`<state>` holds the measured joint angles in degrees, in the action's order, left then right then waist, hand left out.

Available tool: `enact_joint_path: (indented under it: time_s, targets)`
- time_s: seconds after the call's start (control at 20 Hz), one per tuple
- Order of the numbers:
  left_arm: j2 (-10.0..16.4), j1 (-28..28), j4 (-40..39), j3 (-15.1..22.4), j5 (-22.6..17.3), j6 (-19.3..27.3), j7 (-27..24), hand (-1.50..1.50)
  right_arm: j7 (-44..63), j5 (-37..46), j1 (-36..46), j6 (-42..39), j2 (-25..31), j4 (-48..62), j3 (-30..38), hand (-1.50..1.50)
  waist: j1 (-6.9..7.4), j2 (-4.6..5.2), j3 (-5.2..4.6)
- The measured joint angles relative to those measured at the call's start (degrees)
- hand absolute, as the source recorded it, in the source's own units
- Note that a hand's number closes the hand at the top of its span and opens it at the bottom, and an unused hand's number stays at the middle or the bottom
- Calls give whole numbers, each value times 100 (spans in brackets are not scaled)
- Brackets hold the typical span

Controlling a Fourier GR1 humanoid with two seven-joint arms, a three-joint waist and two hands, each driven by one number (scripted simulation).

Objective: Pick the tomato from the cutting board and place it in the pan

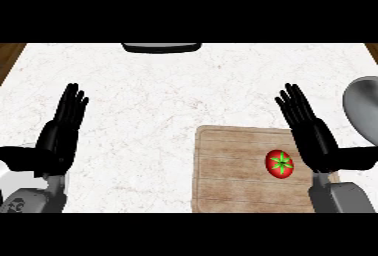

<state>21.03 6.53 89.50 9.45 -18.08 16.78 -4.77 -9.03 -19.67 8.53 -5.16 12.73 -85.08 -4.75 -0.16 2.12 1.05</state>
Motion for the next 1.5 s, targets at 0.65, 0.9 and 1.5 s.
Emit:
enact_joint_path:
  time_s: [0.65, 0.9, 1.5]
  targets:
    - [-501, -441, 21, 769, 458, -206, -433, 0, 9, 594, -1833, 690, 947, -1715, 1171, -150, -240, -246, -113]
    - [-652, -346, -83, 863, 584, -264, -447, 0, -74, 1163, -2719, 669, 1253, -2428, 1394, -150, -139, -234, -111]
    - [-836, -270, -7, 936, 751, -404, -342, 0, 2189, 2169, -2170, -6, 2370, -3170, 927, -150, 76, -202, -114]
